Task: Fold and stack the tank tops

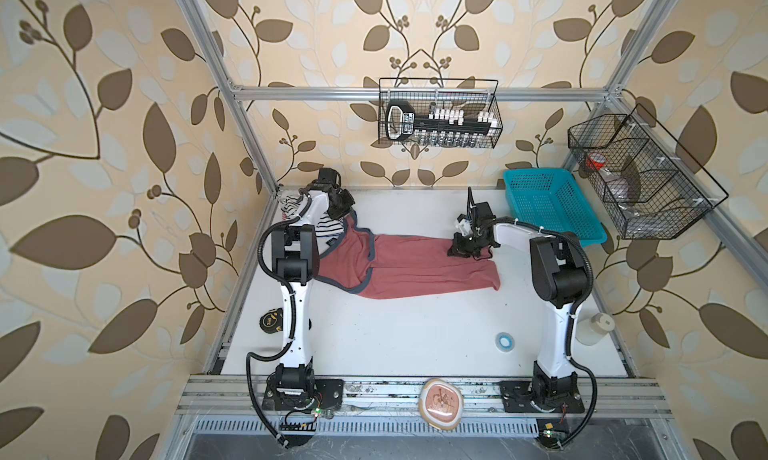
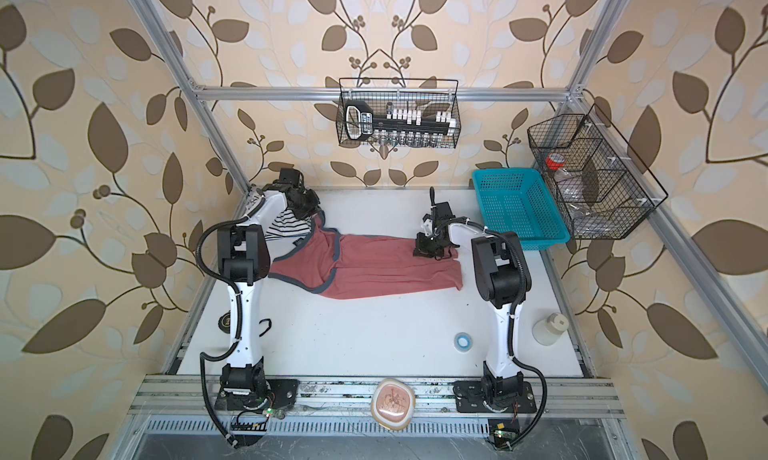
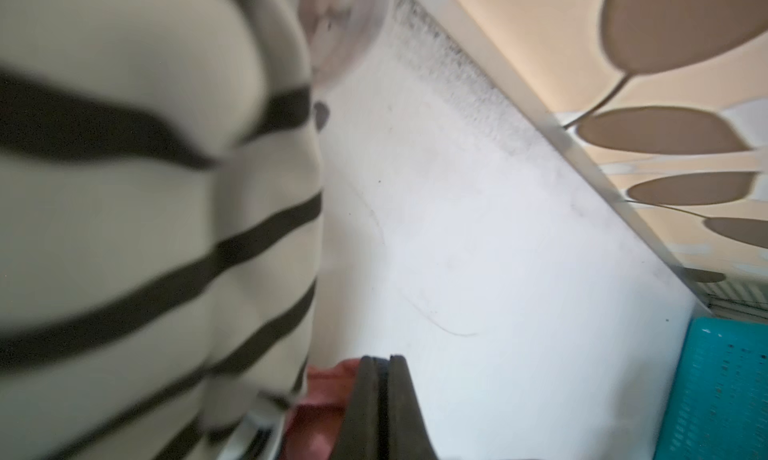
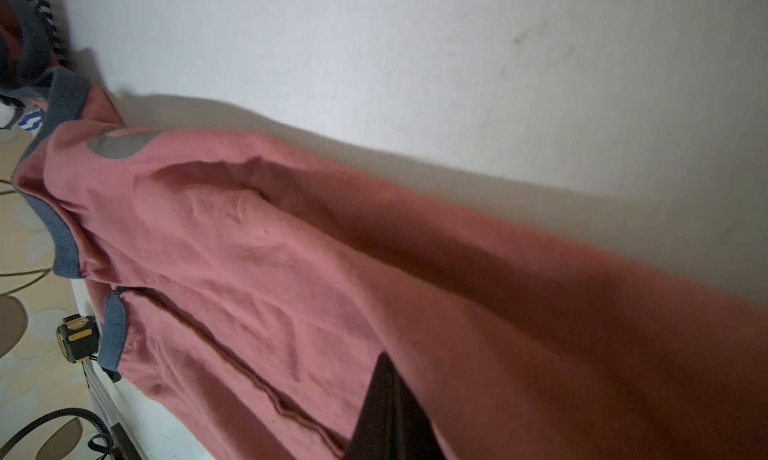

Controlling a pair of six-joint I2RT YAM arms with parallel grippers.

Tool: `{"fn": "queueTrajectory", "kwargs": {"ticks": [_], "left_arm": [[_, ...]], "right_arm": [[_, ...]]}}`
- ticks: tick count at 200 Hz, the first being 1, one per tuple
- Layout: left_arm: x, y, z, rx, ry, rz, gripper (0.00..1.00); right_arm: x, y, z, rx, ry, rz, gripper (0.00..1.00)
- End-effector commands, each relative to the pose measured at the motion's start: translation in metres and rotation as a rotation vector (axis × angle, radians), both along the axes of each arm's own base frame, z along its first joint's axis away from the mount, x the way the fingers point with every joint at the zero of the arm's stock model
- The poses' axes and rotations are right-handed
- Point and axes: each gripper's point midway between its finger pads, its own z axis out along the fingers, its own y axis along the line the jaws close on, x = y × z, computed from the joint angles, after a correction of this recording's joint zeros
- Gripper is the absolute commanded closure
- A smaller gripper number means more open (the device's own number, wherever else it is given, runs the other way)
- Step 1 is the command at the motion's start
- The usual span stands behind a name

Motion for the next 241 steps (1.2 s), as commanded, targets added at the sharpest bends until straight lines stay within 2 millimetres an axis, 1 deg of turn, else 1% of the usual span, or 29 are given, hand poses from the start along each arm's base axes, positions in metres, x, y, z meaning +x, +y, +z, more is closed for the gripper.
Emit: {"fn": "queueTrajectory", "kwargs": {"ticks": [1,12,22,24,29,58,67,91,110,123,126,131,161,198,206,222,230,235,241], "left_arm": [[0.001,0.010,0.066,-0.030,-0.131,0.000,1.00],[-0.002,0.014,0.068,-0.044,-0.128,0.004,1.00],[-0.003,0.018,0.074,-0.058,-0.138,0.006,1.00],[-0.007,0.019,0.066,-0.061,-0.117,0.009,1.00],[-0.010,0.021,0.064,-0.067,-0.111,0.013,1.00],[-0.020,0.032,0.068,-0.087,-0.124,0.035,1.00],[-0.025,0.034,0.066,-0.094,-0.119,0.037,1.00],[-0.038,0.036,0.058,-0.109,-0.098,0.035,1.00],[-0.047,0.040,0.044,-0.105,-0.071,0.046,1.00],[-0.051,0.046,0.037,-0.098,-0.054,0.062,1.00],[-0.051,0.047,0.036,-0.096,-0.050,0.066,1.00],[-0.053,0.050,0.033,-0.092,-0.046,0.073,1.00],[-0.049,0.066,0.030,-0.080,-0.052,0.118,1.00],[-0.035,0.074,0.026,-0.070,-0.052,0.142,0.99],[-0.032,0.076,0.024,-0.069,-0.051,0.150,0.96],[-0.027,0.075,0.022,-0.077,-0.051,0.155,0.94],[-0.025,0.075,0.022,-0.088,-0.052,0.156,0.88],[-0.024,0.073,0.023,-0.096,-0.054,0.154,0.80],[-0.023,0.073,0.025,-0.103,-0.061,0.155,0.78]], "right_arm": [[-0.057,-0.026,-0.050,-0.123,0.226,-0.002,1.00],[-0.058,-0.026,-0.049,-0.115,0.226,-0.005,1.00],[-0.060,-0.028,-0.049,-0.113,0.228,-0.012,1.00],[-0.060,-0.028,-0.049,-0.114,0.227,-0.013,1.00],[-0.060,-0.029,-0.048,-0.115,0.227,-0.017,1.00],[-0.066,-0.030,-0.048,-0.111,0.234,-0.021,1.00],[-0.067,-0.030,-0.048,-0.110,0.236,-0.023,1.00],[-0.071,-0.031,-0.048,-0.102,0.240,-0.033,1.00],[-0.074,-0.032,-0.048,-0.083,0.245,-0.044,1.00],[-0.073,-0.032,-0.045,-0.075,0.238,-0.051,1.00],[-0.081,-0.033,-0.050,-0.080,0.259,-0.051,1.00],[-0.084,-0.033,-0.050,-0.080,0.265,-0.052,1.00],[-0.096,-0.035,-0.051,-0.076,0.275,-0.075,1.00],[-0.110,-0.037,-0.052,-0.074,0.285,-0.098,1.00],[-0.113,-0.038,-0.052,-0.073,0.285,-0.103,1.00],[-0.117,-0.037,-0.052,-0.077,0.289,-0.103,1.00],[-0.119,-0.038,-0.051,-0.081,0.291,-0.101,1.00],[-0.121,-0.038,-0.050,-0.085,0.291,-0.098,1.00],[-0.122,-0.037,-0.047,-0.087,0.285,-0.095,1.00]]}}
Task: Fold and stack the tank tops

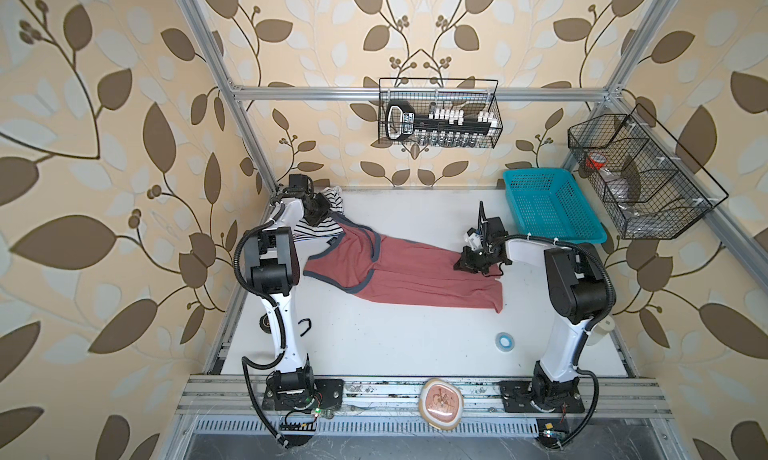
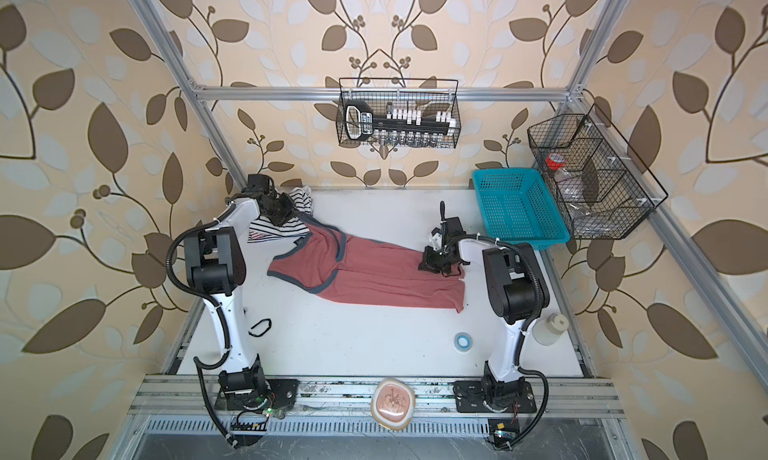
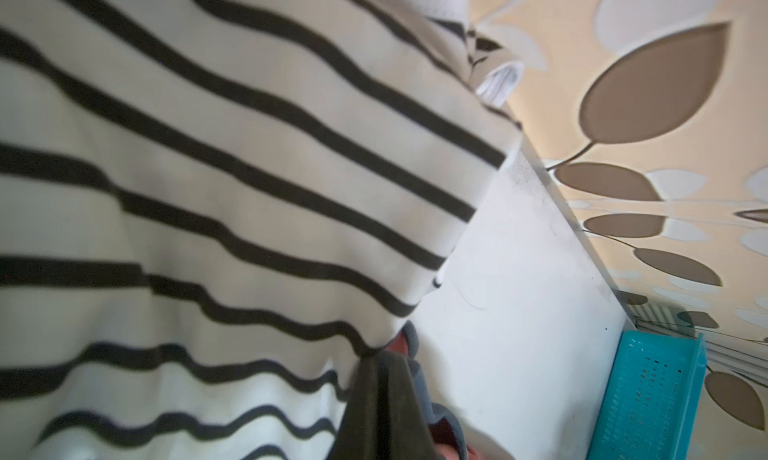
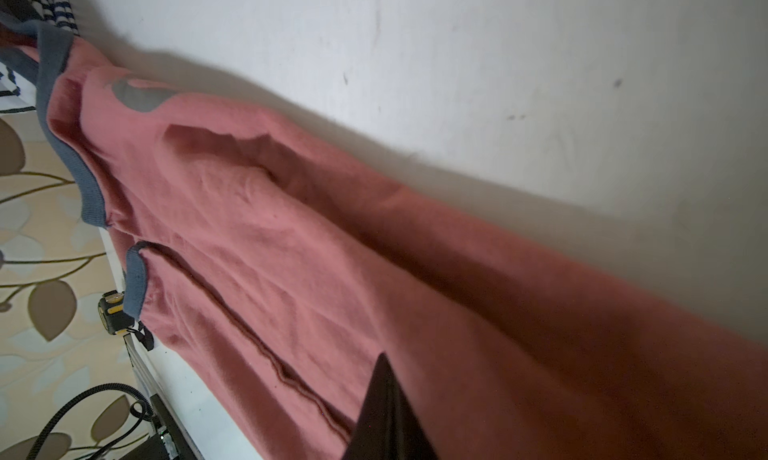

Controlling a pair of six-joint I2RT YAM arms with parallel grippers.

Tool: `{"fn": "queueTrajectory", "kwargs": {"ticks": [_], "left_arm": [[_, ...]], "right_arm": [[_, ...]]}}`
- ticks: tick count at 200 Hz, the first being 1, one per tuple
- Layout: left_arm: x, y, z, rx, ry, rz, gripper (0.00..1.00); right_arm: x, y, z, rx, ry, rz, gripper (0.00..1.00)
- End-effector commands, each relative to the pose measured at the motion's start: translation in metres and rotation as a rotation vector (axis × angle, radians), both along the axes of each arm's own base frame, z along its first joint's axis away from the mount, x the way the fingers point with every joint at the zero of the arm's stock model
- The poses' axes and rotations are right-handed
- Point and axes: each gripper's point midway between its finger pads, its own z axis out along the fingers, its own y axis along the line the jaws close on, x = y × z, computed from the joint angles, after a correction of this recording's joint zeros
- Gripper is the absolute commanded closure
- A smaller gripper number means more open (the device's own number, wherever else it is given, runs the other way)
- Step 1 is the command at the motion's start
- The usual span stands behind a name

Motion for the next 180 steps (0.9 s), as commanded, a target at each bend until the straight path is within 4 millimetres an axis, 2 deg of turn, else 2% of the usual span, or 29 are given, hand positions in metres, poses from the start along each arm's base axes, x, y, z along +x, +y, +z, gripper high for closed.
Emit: {"fn": "queueTrajectory", "kwargs": {"ticks": [1,11,20,26,32,47,72,90,96,99,108,130,145,160,180], "left_arm": [[0.012,0.010,0.011,-0.014,-0.034,0.035,0.78],[0.013,0.009,0.015,-0.025,-0.048,0.036,0.78],[0.015,0.009,0.022,-0.030,-0.061,0.040,0.76],[0.015,0.008,0.025,-0.032,-0.068,0.041,0.72],[0.015,0.008,0.030,-0.033,-0.078,0.043,0.63],[0.015,0.008,0.044,-0.035,-0.103,0.044,0.60],[0.009,0.001,0.075,-0.051,-0.159,0.046,0.59],[-0.002,-0.018,0.095,-0.052,-0.179,0.015,0.59],[-0.008,-0.030,0.099,-0.047,-0.172,-0.010,0.60],[-0.011,-0.036,0.099,-0.044,-0.163,-0.023,0.60],[-0.020,-0.058,0.100,-0.032,-0.140,-0.072,0.61],[-0.048,-0.114,0.079,-0.018,-0.040,-0.202,0.67],[-0.068,-0.145,0.054,-0.024,0.045,-0.279,0.74],[-0.085,-0.162,0.026,-0.022,0.130,-0.321,0.81],[-0.099,-0.167,-0.003,-0.023,0.208,-0.328,0.87]], "right_arm": [[-0.064,-0.023,-0.045,-0.145,0.244,-0.013,1.00],[-0.064,-0.022,-0.039,-0.137,0.230,-0.013,1.00],[-0.062,-0.019,-0.030,-0.117,0.210,-0.011,0.95],[-0.059,-0.017,-0.023,-0.107,0.191,-0.012,0.90],[-0.056,-0.015,-0.015,-0.092,0.173,-0.012,0.88],[-0.046,-0.010,0.012,-0.060,0.109,-0.009,0.82],[-0.027,-0.007,0.062,-0.028,-0.007,0.005,0.66],[-0.016,-0.010,0.089,-0.045,-0.066,0.034,0.64],[-0.015,-0.012,0.091,-0.058,-0.068,0.048,0.64],[-0.008,-0.011,0.099,-0.061,-0.092,0.057,0.65],[-0.005,-0.012,0.101,-0.079,-0.091,0.085,0.67],[-0.005,-0.008,0.086,-0.109,-0.028,0.156,0.83],[-0.008,0.004,0.076,-0.109,-0.006,0.213,0.88],[-0.013,0.017,0.064,-0.107,0.018,0.263,0.89],[-0.018,0.031,0.047,-0.099,0.052,0.310,0.91]]}}
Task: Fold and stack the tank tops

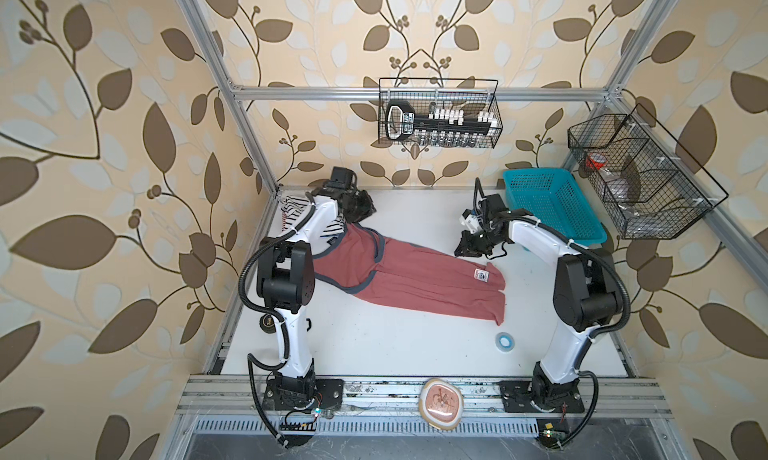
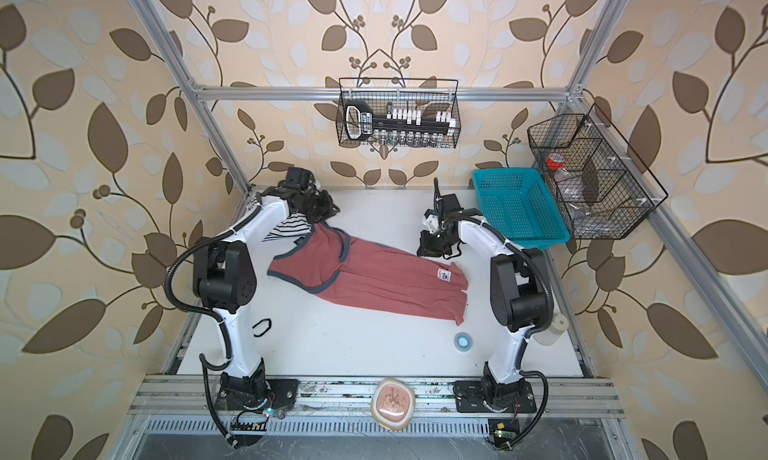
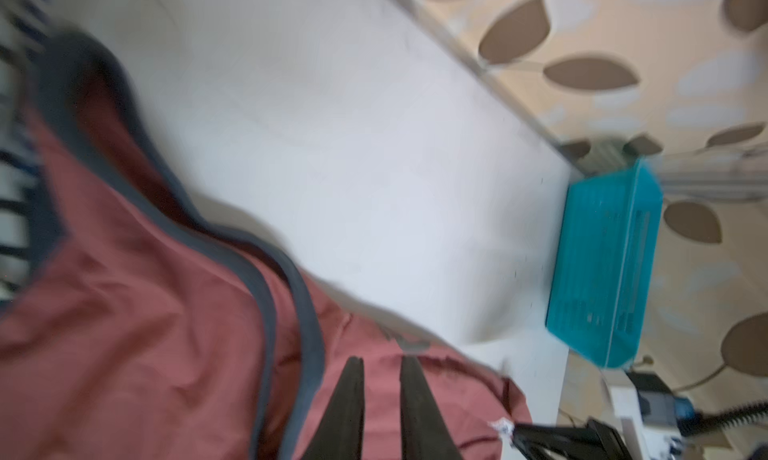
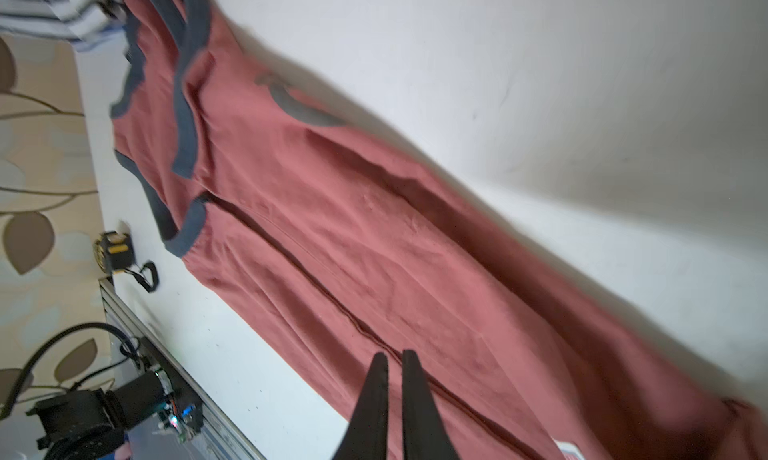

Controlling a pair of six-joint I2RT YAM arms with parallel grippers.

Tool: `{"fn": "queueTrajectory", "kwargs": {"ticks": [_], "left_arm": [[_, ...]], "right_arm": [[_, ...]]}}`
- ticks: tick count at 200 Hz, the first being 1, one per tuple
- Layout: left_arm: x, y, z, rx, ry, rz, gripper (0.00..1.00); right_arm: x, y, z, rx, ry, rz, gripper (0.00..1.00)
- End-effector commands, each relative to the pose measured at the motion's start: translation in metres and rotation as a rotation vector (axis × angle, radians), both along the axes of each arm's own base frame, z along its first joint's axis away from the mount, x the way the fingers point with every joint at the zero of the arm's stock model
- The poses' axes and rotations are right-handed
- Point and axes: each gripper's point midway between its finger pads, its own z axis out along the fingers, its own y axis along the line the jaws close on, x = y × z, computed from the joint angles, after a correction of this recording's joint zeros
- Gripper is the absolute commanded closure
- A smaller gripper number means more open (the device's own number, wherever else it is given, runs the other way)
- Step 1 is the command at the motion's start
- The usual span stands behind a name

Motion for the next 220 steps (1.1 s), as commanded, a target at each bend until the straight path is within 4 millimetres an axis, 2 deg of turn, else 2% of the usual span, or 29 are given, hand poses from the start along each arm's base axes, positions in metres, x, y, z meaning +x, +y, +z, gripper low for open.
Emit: {"fn": "queueTrajectory", "kwargs": {"ticks": [1,25,63,121,144,152,155,169,220], "left_arm": [[-0.029,0.012,-0.046,0.035,0.169,-0.003,0.87],[-0.035,0.016,-0.066,0.075,0.213,0.004,0.89],[-0.034,0.023,-0.100,0.156,0.312,0.004,0.95],[-0.014,0.018,-0.141,0.193,0.374,-0.002,1.00],[-0.001,0.004,-0.150,0.189,0.369,-0.035,1.00],[0.001,-0.003,-0.154,0.188,0.371,-0.050,1.00],[0.009,-0.008,-0.148,0.181,0.348,-0.056,1.00],[0.016,-0.022,-0.149,0.177,0.337,-0.085,1.00],[0.032,-0.074,-0.146,0.098,0.277,-0.163,1.00]], "right_arm": [[-0.019,0.014,-0.022,-0.016,0.080,0.102,0.91],[-0.023,0.021,-0.039,-0.022,0.111,0.121,0.90],[-0.028,0.017,-0.063,-0.062,0.151,0.103,0.86],[-0.042,0.021,-0.081,-0.018,0.189,0.056,0.86],[-0.048,0.023,-0.084,0.004,0.196,0.033,0.88],[-0.059,0.021,-0.091,0.007,0.224,0.022,0.90],[-0.061,0.021,-0.092,0.009,0.228,0.018,0.90],[-0.068,0.022,-0.096,0.019,0.240,0.003,0.91],[-0.101,0.029,-0.108,0.033,0.287,-0.025,0.93]]}}
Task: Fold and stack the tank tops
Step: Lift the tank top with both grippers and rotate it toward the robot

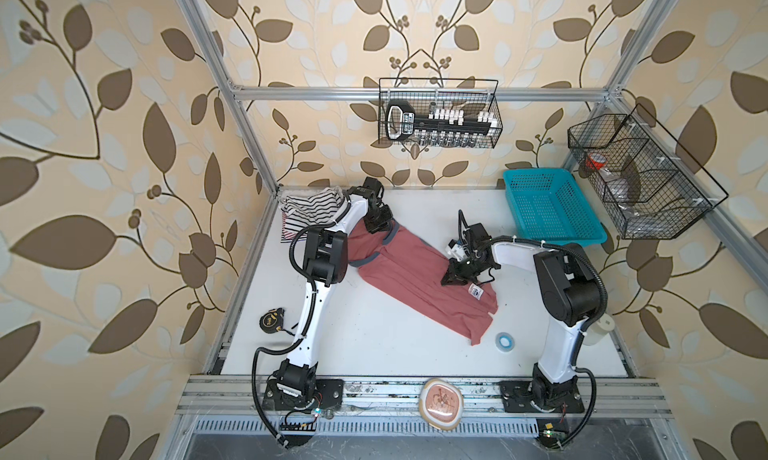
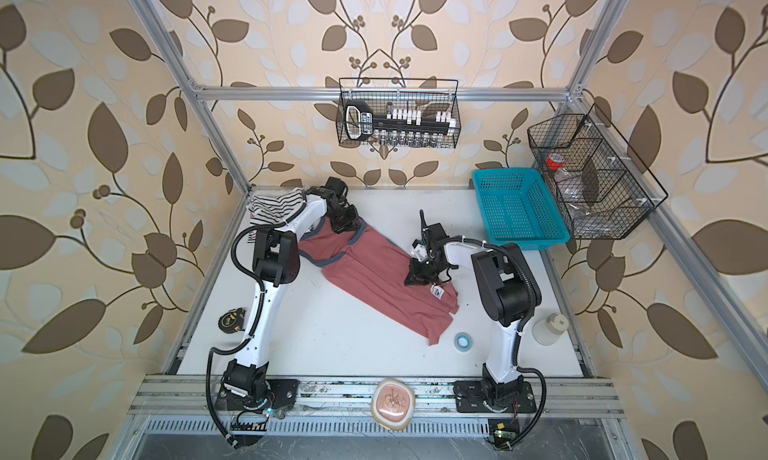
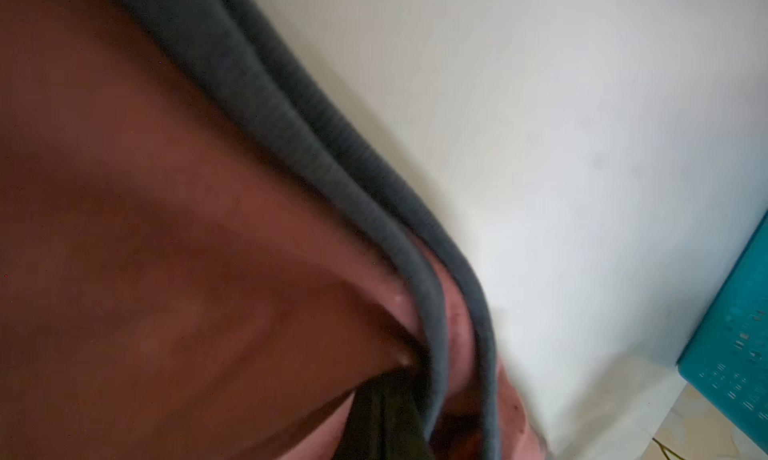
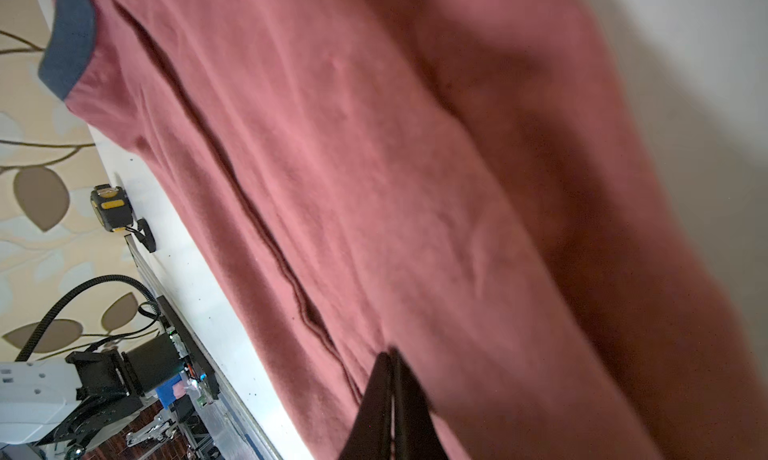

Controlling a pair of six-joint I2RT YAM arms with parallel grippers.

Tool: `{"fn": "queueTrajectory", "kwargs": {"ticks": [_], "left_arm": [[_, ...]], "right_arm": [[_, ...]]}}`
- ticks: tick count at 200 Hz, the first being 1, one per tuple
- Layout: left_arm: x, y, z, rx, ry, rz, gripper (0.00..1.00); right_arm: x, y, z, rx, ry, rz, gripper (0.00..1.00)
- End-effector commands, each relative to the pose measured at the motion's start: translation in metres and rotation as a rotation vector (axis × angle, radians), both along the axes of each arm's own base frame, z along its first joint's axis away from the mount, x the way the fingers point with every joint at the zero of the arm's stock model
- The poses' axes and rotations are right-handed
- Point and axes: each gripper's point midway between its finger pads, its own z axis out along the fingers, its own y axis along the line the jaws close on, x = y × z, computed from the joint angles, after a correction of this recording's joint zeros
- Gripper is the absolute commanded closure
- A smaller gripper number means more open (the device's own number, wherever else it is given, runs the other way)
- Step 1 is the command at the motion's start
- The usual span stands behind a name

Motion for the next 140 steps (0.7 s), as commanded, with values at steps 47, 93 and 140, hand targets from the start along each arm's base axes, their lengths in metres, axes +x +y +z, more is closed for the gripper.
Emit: {"fn": "queueTrajectory", "kwargs": {"ticks": [47,93,140], "left_arm": [[-0.002,-0.057,-0.039,-0.153,0.032,-0.049,1.00],[0.048,-0.091,-0.027,-0.368,-0.128,-0.030,0.98],[0.089,-0.111,0.006,-0.550,-0.301,0.005,0.88]], "right_arm": [[-0.075,-0.005,-0.047,-0.083,0.189,-0.032,0.94],[-0.092,0.006,-0.050,-0.060,0.214,-0.028,0.94],[-0.081,0.037,-0.049,0.021,0.208,-0.038,0.92]]}}
